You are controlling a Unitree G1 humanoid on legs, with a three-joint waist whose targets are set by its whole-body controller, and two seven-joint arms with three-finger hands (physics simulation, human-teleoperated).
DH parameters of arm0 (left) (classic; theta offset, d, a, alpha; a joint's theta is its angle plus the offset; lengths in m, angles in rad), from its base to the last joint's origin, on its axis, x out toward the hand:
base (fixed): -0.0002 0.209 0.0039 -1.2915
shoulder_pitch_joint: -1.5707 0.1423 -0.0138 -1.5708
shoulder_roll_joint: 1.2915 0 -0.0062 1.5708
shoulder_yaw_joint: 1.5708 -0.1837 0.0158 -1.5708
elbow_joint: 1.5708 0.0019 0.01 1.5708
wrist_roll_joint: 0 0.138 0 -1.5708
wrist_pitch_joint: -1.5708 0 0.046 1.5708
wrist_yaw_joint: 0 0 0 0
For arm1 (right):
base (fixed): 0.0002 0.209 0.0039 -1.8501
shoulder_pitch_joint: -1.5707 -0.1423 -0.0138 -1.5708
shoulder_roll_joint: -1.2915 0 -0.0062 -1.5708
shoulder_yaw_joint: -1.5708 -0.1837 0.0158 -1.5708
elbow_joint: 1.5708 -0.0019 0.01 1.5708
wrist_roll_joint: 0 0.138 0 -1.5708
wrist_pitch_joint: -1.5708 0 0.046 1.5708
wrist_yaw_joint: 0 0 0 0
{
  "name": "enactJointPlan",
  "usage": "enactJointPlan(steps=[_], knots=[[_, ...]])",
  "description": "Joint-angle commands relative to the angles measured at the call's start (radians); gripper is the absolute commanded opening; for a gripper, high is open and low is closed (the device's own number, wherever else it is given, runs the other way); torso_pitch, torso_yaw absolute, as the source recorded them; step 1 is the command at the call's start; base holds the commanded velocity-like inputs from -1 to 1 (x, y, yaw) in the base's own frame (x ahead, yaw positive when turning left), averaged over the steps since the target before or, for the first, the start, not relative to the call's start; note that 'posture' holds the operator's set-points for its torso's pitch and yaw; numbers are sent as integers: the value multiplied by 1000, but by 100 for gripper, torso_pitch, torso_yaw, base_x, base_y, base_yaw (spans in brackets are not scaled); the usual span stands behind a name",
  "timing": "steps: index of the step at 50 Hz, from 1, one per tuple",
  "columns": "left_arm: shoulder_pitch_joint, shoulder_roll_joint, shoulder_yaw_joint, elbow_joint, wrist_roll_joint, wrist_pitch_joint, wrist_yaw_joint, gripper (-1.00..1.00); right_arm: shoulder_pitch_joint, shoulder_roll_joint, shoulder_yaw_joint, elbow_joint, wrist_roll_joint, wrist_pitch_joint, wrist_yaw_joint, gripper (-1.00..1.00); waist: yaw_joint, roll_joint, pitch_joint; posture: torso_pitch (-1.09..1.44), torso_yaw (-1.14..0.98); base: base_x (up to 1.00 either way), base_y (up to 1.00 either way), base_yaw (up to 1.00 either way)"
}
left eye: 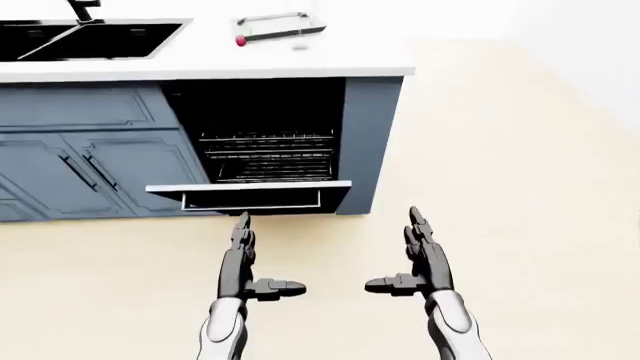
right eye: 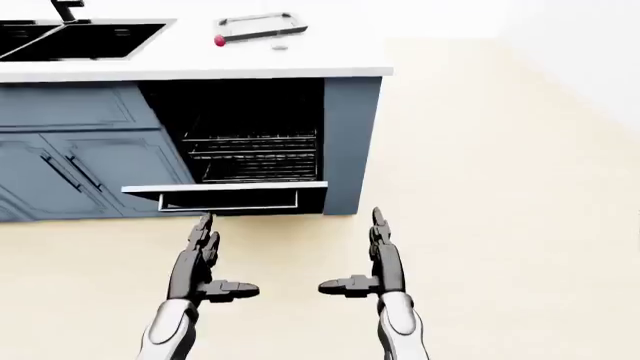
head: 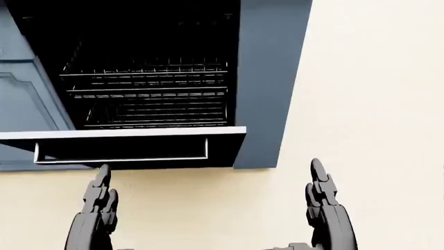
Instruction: Close the dishwasher door
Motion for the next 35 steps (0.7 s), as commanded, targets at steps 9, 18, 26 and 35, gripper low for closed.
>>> enactJointPlan(steps=[9, 18, 26, 35], knots=[[-13, -5, -19, -108, 64, -95, 40, 100, 13, 3, 18, -152, -15, 19, -3, 100, 6, -9, -74, 0, 0, 0, 0, 0], [-6, -7, -28, -104, 73, -98, 43, 100, 28, 6, 27, -165, -46, 23, -15, 100, 8, -4, -84, 0, 0, 0, 0, 0], [4, -8, -33, -123, 77, -86, 41, 100, 39, 8, 27, -188, -41, 34, -14, 100, 18, 30, -83, 0, 0, 0, -26, 0], [9, -9, -28, -155, 69, -67, 39, 100, 37, 9, 24, -161, -25, 15, -6, 100, 25, -73, -88, 0, 0, 0, -55, 0]])
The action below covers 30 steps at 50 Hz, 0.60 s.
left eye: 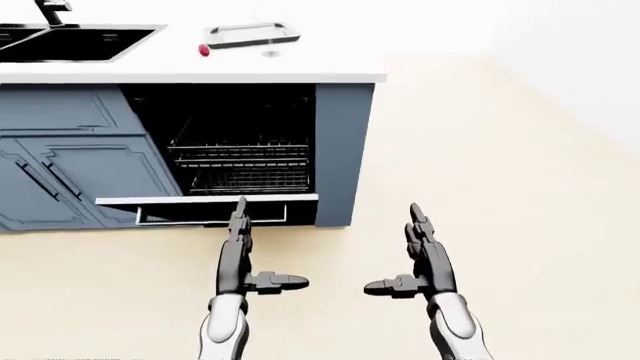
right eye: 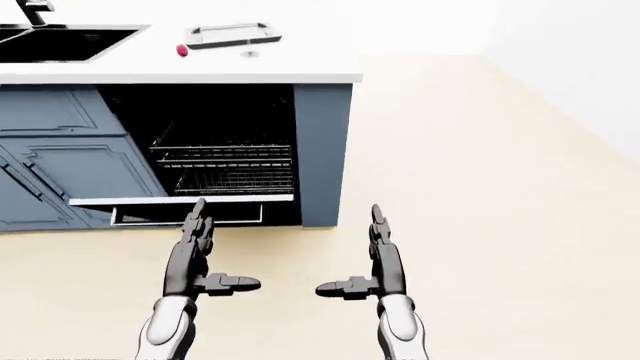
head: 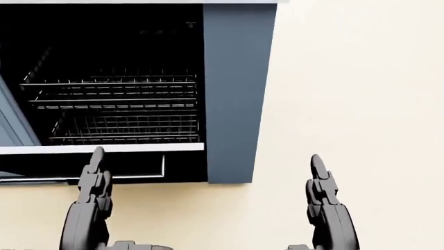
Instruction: Close the dishwasher door
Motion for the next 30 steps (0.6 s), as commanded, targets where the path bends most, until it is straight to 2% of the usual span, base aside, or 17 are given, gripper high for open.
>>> enactJointPlan(steps=[1, 2, 5, 9, 14, 15, 17, 21, 23, 24, 25, 26, 30], knots=[[-12, 5, -2, -42, -3, -26, -2, 100, -12, 2, -2, -31, 5, -33, -2, 100, -10, -3, -9, 0, 0, 0, -62, 0], [-11, 5, -3, -41, -3, -27, -2, 100, -10, 2, -1, -37, 5, -29, -2, 100, -3, -3, 4, 0, 0, 0, -62, 0], [-7, 3, -9, -54, -2, -21, -3, 100, -14, 1, -3, -22, 7, -37, 1, 100, -2, 29, 2, 0, 0, 0, -62, 0], [-5, 1, -13, -49, 0, -26, -3, 100, -17, -1, -7, 3, 11, -53, 3, 100, 0, 66, 19, 0, 0, 0, -61, 0], [-4, 2, -14, -50, 0, -26, -3, 100, -14, 0, -6, -2, 11, -53, 2, 100, -3, 117, 12, 0, 0, 0, -40, 0], [-3, 1, -13, -48, -1, -28, -3, 100, -13, 1, -3, -1, 7, -54, 0, 100, -15, 94, 4, 0, 0, 0, 0, 0], [-4, 2, -12, -54, -3, -23, -3, 100, -10, 1, 0, -14, 5, -47, 0, 100, -21, 77, 3, 0, 0, 0, 0, 0], [0, 1, -16, -57, -1, -23, -4, 100, -8, 3, 2, -27, 7, -39, 2, 100, -27, 24, -1, 0, 0, 0, 0, 0], [0, 1, -16, -56, -1, -23, -4, 100, -10, 4, 7, -20, 3, -39, 1, 100, -28, 6, 1, 0, 0, 0, 0, 0], [1, 0, -17, -60, 0, -20, -4, 100, -11, 3, 6, -24, 4, -35, 2, 100, -23, -2, -9, 0, 0, 0, -5, 0], [2, 0, -17, -62, -1, -19, -4, 100, -11, 2, 6, -26, 4, -33, 2, 100, -20, -4, -8, 0, 0, 0, -21, 0], [2, 0, -18, -61, 0, -20, -4, 100, -11, 2, 7, -28, 2, -30, 2, 100, -19, 8, -4, 0, 0, 0, -44, 0], [4, -1, -21, -57, 1, -24, -5, 100, -15, 3, 11, -38, -1, -17, 2, 100, -21, 105, 36, 0, 0, 0, -72, 0]])
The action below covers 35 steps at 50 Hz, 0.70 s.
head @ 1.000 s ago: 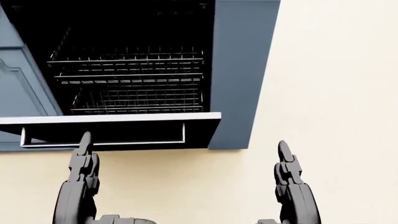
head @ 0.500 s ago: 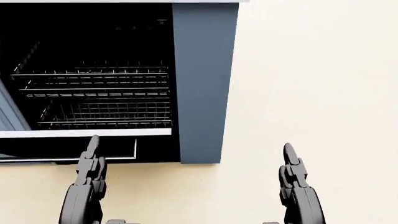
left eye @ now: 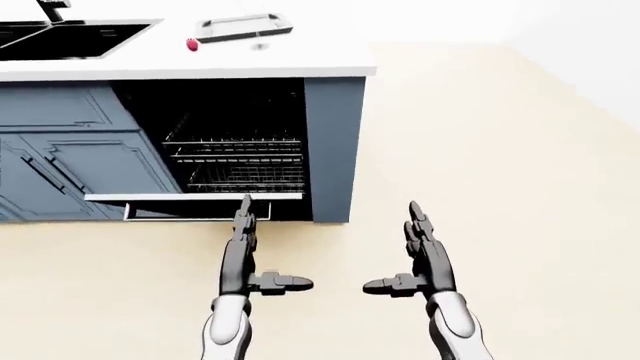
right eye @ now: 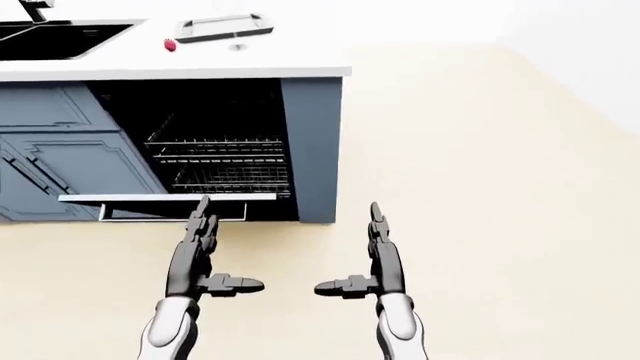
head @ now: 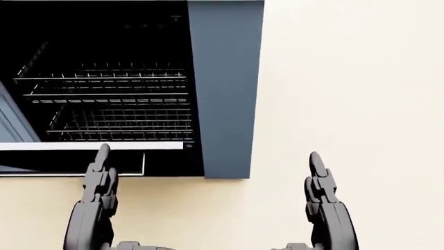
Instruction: Close the dishwasher door
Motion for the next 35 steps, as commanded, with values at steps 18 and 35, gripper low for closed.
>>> enactJointPlan(steps=[18, 35], knots=[[-8, 3, 5, -19, -2, -24, 4, 100, 4, 4, 13, -42, 2, -22, 5, 100, 17, -35, -49, 0, 0, 0, -38, 0], [-9, 3, 3, -12, -1, -26, 4, 100, -6, 5, 15, -39, 0, -8, 2, 100, 31, 8, -38, 0, 0, 0, -40, 0]])
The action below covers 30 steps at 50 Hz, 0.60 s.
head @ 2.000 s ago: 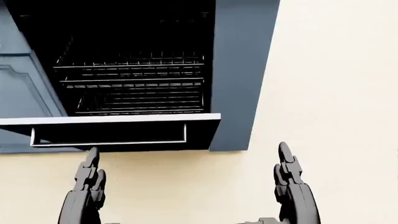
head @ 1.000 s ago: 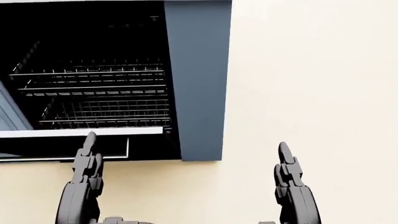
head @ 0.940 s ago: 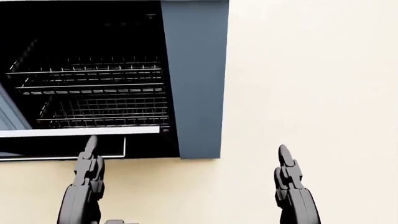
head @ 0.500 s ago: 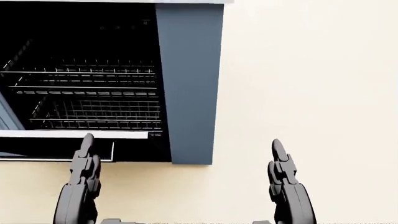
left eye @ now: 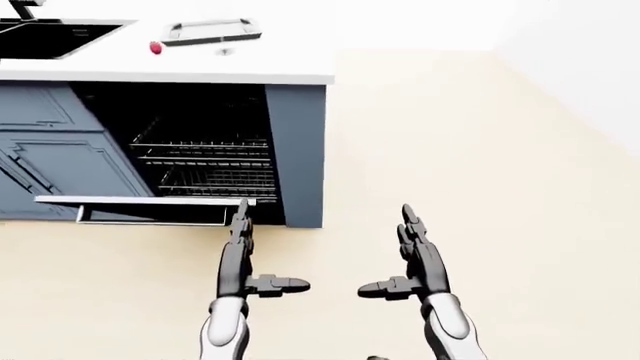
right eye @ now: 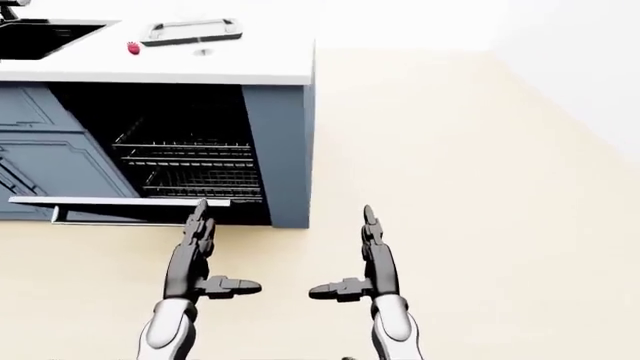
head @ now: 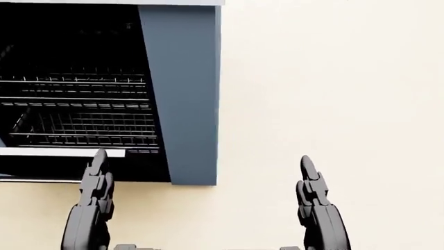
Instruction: Close the dishwasher door
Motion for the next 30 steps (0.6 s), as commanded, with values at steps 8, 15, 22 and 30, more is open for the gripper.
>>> enactJointPlan(steps=[8, 15, 22, 30], knots=[[-13, -5, -9, -30, 0, -29, -2, 100, -8, -6, -11, -33, 0, -38, -6, 100, 1, -179, -16, 0, 0, 0, -77, 0], [-10, -6, -12, -30, 2, -30, -1, 100, -8, -5, -20, -40, 5, -38, -17, 100, -26, -132, -9, 0, 0, 0, 0, 0], [-7, -6, -13, -35, 2, -27, 0, 100, 4, -8, -16, -53, 5, -41, -9, 100, -35, -111, -31, 0, 0, 0, 0, 6], [-4, -6, -14, -40, 2, -28, -1, 100, 12, -7, -17, -63, 4, -39, -12, 100, -31, -89, -22, 0, 0, 0, 0, 61]])
